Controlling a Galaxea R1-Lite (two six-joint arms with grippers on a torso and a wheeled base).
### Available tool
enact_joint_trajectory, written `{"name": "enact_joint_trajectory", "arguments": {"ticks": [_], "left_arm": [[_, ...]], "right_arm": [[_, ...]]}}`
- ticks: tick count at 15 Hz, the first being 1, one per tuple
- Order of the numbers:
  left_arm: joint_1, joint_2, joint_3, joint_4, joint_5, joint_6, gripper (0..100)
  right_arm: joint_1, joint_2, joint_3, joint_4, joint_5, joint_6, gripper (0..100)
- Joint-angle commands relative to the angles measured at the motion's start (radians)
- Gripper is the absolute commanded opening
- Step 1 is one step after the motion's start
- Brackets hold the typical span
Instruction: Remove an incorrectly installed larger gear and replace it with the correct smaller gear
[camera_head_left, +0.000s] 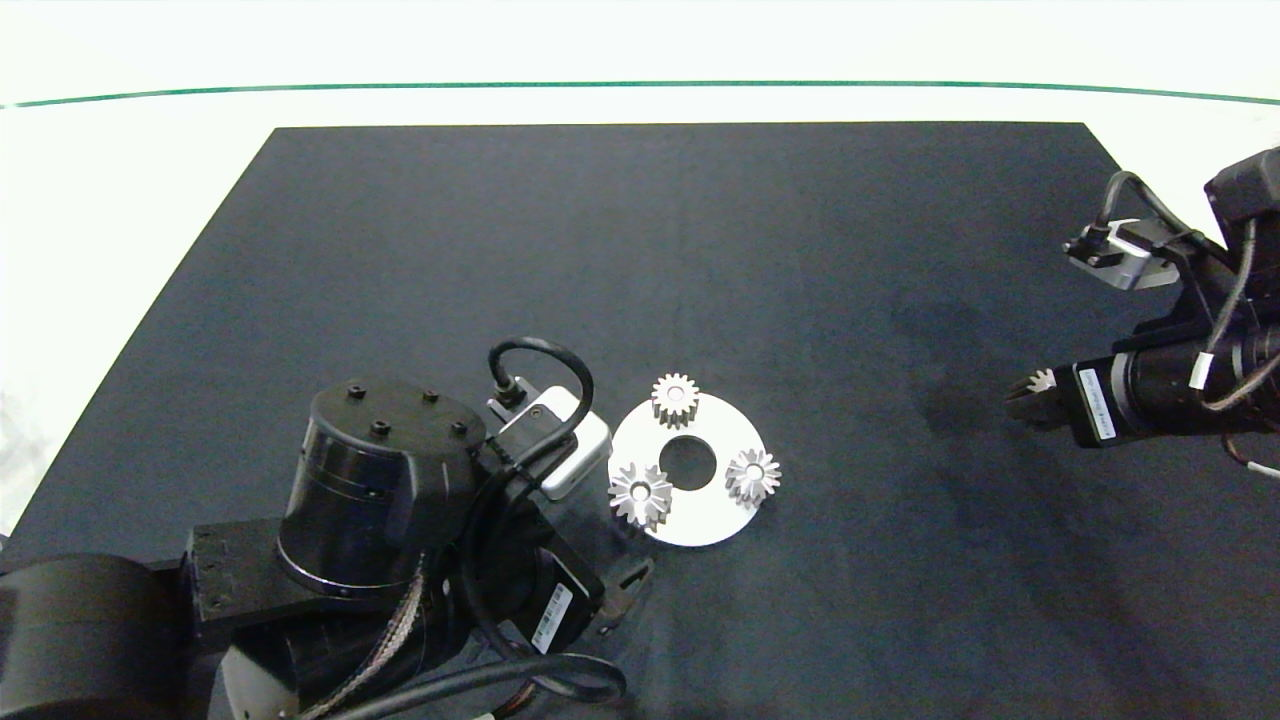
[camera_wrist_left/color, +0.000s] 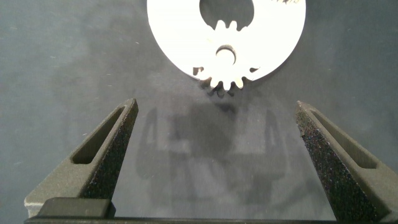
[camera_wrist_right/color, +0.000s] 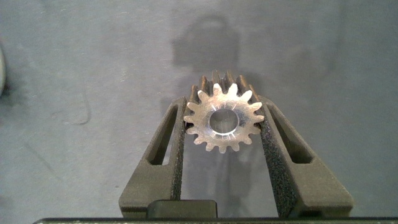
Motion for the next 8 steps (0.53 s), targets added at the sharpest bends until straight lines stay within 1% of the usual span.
{"name": "enact_joint_trajectory", "arguments": {"ticks": [1, 2, 5, 8], "left_arm": [[-0.002, 0.071, -0.021, -0.03, 0.022, 0.0, 100], [-0.002, 0.083, -0.032, -0.044, 0.023, 0.0, 100], [0.0, 0.106, -0.062, -0.045, 0.023, -0.002, 100], [-0.004, 0.126, -0.072, -0.056, 0.025, -0.002, 100]], "right_arm": [[-0.009, -0.013, 0.002, 0.004, 0.006, -0.002, 22], [-0.017, -0.013, 0.003, 0.004, 0.009, -0.002, 22], [-0.035, -0.015, 0.003, 0.004, 0.017, -0.002, 22], [-0.057, -0.026, 0.019, 0.004, 0.02, -0.002, 22]]}}
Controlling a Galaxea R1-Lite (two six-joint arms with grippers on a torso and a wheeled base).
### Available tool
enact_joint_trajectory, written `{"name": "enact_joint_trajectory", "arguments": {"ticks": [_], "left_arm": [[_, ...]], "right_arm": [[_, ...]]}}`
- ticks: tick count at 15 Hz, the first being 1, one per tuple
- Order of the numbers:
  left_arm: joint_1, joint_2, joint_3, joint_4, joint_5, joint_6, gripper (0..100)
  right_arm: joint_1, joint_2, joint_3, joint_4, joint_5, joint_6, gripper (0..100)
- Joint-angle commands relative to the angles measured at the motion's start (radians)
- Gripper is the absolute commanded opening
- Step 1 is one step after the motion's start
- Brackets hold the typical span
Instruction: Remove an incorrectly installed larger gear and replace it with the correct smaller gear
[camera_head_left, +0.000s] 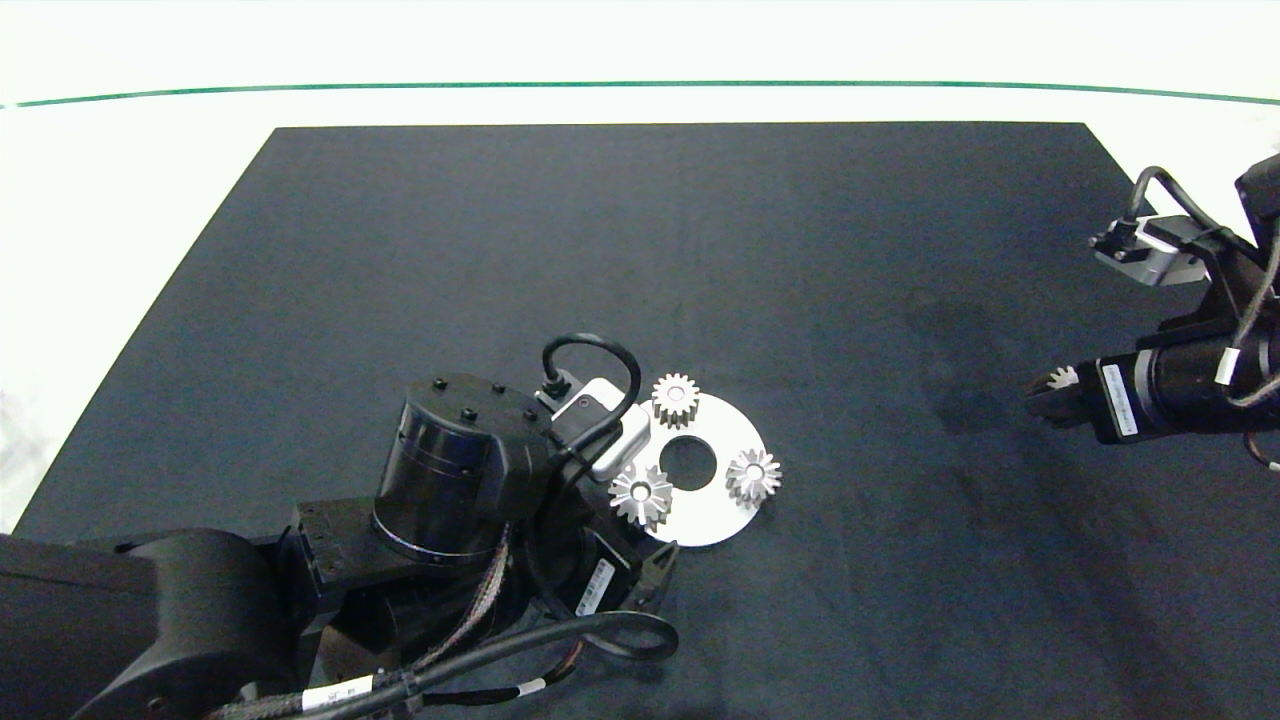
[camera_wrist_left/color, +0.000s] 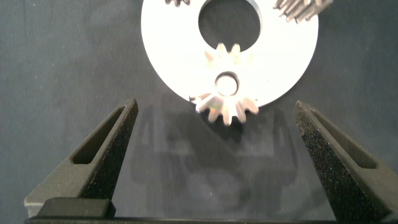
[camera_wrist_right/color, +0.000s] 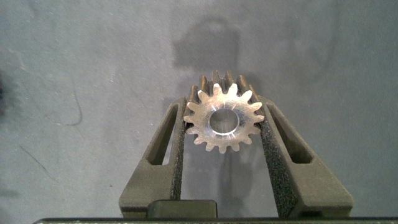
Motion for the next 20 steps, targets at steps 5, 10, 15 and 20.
{"name": "enact_joint_trajectory", "arguments": {"ticks": [5, 10, 15, 20], "left_arm": [[-0.01, 0.05, -0.024, -0.033, 0.008, 0.001, 100], [-0.009, 0.075, -0.03, -0.052, 0.008, -0.001, 100], [-0.007, 0.092, -0.028, -0.084, 0.021, 0.001, 98], [-0.009, 0.092, -0.03, -0.085, 0.021, 0.004, 87]], "right_arm": [[-0.045, -0.012, 0.011, 0.003, 0.015, -0.001, 22], [-0.047, -0.014, 0.011, 0.003, 0.018, 0.001, 22], [-0.053, -0.014, 0.011, 0.003, 0.018, -0.001, 22], [-0.053, -0.015, 0.011, 0.003, 0.018, -0.001, 22]]}}
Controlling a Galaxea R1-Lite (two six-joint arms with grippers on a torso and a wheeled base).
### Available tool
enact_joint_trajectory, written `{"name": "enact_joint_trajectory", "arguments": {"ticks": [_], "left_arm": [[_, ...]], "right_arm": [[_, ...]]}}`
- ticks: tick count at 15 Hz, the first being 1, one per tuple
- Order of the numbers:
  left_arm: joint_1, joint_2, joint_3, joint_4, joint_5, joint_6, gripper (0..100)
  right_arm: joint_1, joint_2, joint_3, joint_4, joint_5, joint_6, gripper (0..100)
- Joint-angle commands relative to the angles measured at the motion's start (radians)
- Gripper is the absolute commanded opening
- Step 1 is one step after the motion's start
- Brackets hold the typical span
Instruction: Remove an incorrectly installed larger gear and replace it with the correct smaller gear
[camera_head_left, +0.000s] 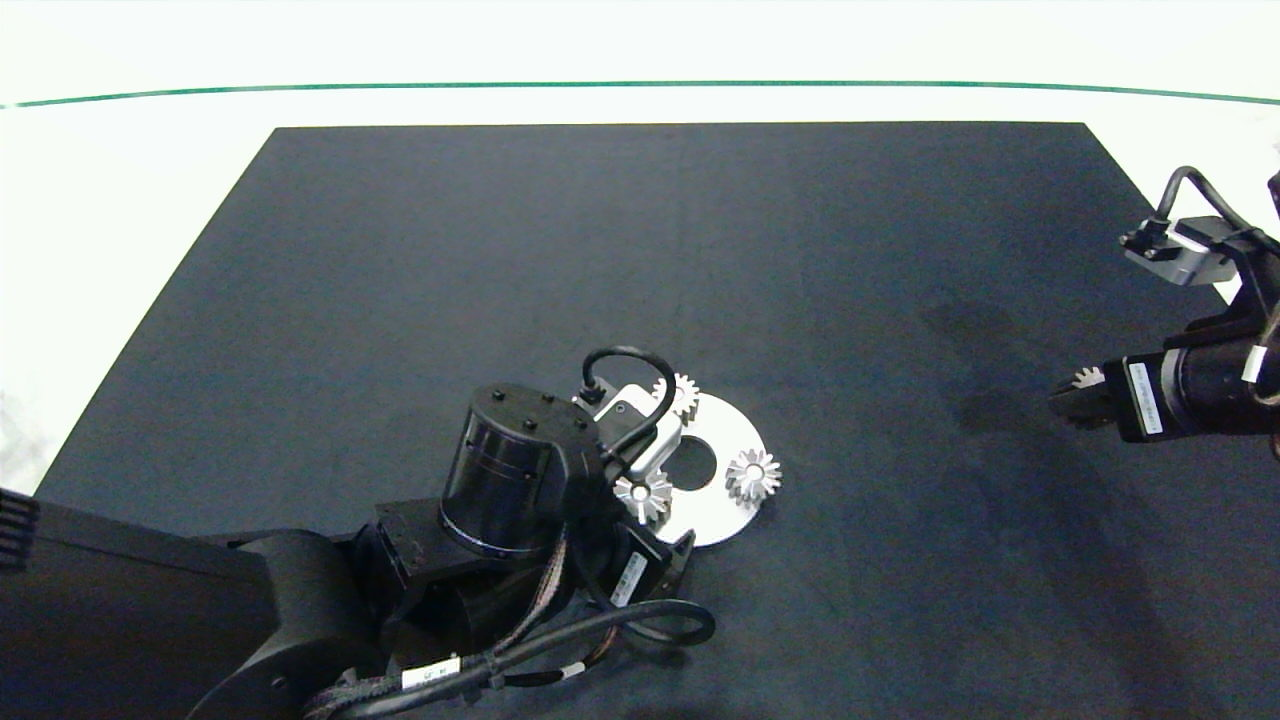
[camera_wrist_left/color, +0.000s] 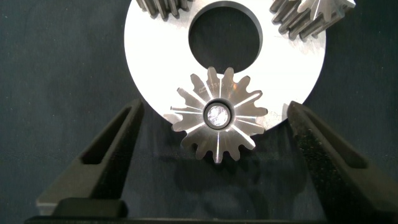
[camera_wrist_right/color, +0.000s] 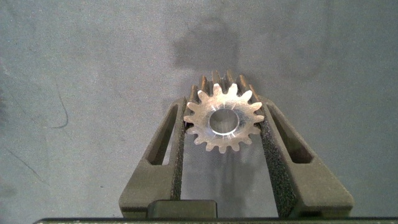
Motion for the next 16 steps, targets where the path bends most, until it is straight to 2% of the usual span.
{"name": "enact_joint_trajectory", "arguments": {"ticks": [1, 16], "left_arm": [[0.001, 0.0, -0.004, -0.005, 0.003, 0.002, 86], [-0.001, 0.008, -0.006, -0.006, 0.014, 0.0, 54]], "right_arm": [[0.0, 0.0, 0.0, 0.002, 0.0, -0.001, 22], [0.0, -0.002, 0.003, 0.003, 0.006, -0.001, 22]]}}
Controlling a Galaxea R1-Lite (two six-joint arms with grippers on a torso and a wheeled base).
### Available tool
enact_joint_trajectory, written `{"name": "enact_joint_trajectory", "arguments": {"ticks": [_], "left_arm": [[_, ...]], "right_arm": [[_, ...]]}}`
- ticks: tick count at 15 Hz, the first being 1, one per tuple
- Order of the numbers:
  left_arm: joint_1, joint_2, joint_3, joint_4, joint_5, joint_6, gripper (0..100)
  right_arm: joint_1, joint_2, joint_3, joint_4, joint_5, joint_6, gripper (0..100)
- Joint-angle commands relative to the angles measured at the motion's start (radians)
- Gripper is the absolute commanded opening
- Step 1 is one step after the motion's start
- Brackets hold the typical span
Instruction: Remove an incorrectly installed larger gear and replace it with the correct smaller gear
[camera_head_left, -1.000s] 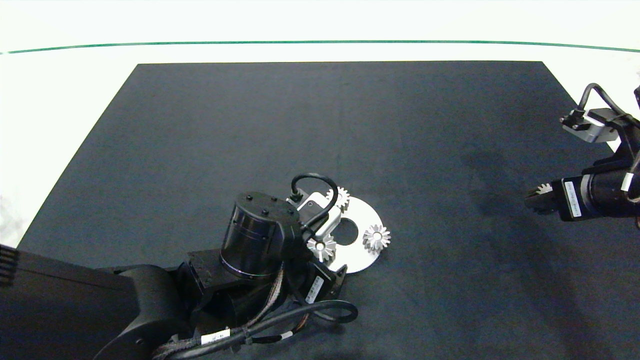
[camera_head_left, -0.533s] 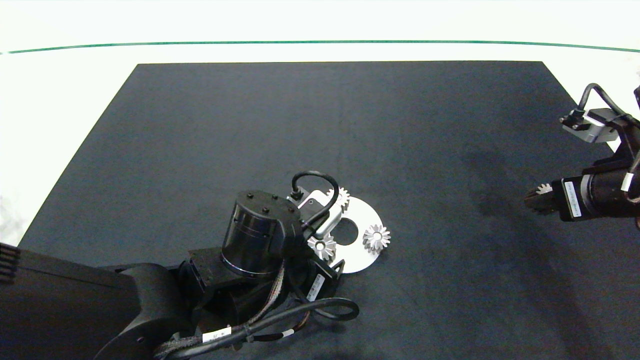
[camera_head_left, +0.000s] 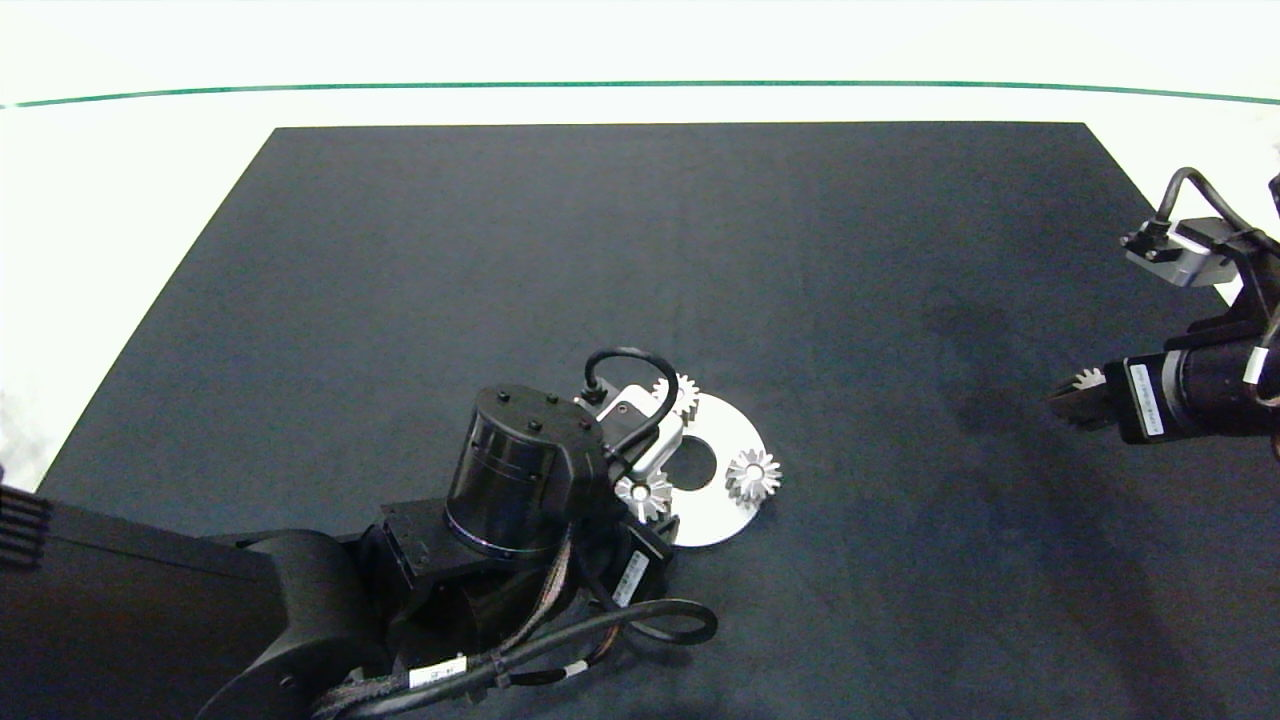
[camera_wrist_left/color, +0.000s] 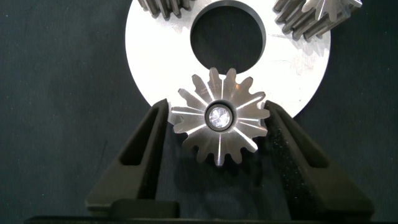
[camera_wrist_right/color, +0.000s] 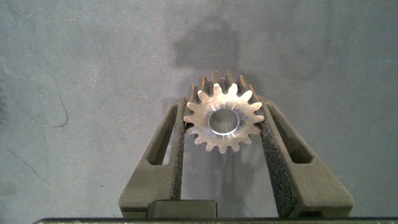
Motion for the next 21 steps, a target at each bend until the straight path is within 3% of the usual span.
{"name": "enact_joint_trajectory", "arguments": {"ticks": [1, 10, 17, 19, 21], "left_arm": [[-0.001, 0.0, -0.002, -0.003, 0.002, 0.001, 53], [-0.002, 0.0, -0.004, -0.001, 0.002, -0.001, 35], [-0.007, -0.024, -0.001, 0.0, 0.005, 0.001, 34], [-0.011, -0.026, -0.002, -0.001, 0.023, 0.001, 34], [-0.014, -0.044, -0.001, 0.003, 0.025, 0.004, 34]], "right_arm": [[0.0, 0.0, 0.0, 0.003, 0.003, -0.001, 22], [0.0, -0.003, 0.004, 0.001, 0.003, 0.001, 22], [0.0, -0.004, 0.007, 0.001, 0.003, 0.001, 22], [0.0, -0.004, 0.004, 0.001, 0.003, 0.001, 22], [0.0, -0.004, 0.004, 0.001, 0.003, 0.001, 22]]}}
